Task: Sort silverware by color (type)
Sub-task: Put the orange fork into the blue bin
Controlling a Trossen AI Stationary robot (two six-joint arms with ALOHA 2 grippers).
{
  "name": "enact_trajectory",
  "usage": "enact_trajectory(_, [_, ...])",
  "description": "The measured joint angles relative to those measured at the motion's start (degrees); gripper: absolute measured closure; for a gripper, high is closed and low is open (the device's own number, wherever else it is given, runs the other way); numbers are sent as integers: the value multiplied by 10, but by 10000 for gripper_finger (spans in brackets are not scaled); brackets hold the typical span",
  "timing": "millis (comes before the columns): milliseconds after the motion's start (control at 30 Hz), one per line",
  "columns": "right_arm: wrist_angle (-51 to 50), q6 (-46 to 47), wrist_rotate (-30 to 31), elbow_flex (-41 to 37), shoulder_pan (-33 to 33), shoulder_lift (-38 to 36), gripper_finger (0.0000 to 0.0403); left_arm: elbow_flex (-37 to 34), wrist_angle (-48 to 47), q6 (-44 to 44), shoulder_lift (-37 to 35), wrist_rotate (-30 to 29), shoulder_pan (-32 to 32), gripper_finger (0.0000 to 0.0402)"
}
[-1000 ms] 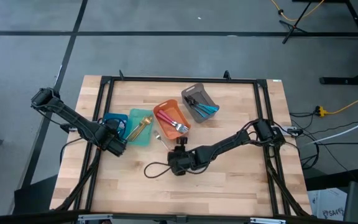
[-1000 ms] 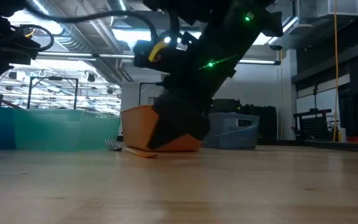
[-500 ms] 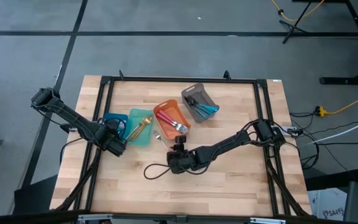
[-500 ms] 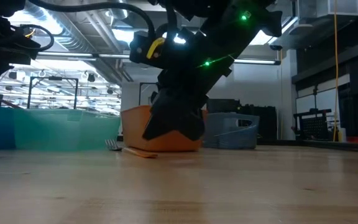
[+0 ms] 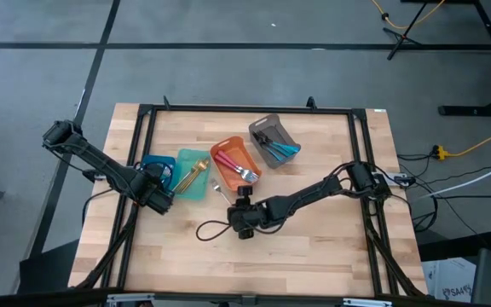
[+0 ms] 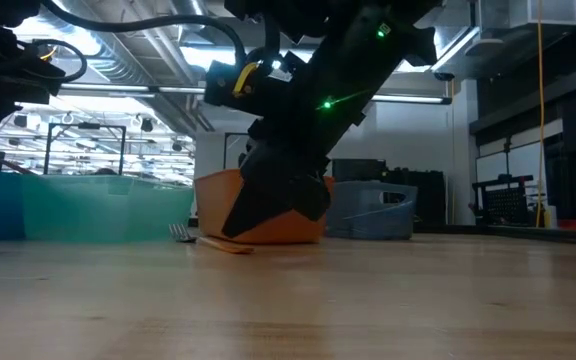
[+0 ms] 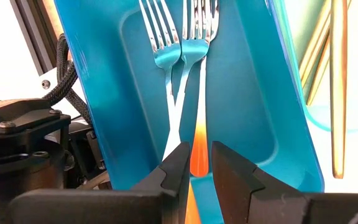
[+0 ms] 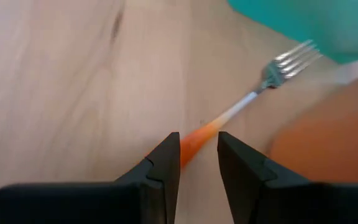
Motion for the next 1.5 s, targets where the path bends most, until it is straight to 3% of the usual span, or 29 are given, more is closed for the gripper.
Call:
enact_trajectory(867, [0,4,-46,-5,1,0,299,0,0,0,0,0,0,341])
enact_trajectory(1233, [12,4,-111,-5,-7,0,299,0,0,0,0,0,0,341])
enact_trajectory(1500, [24,-13,-36,4,-6,0,299,0,0,0,0,0,0,341])
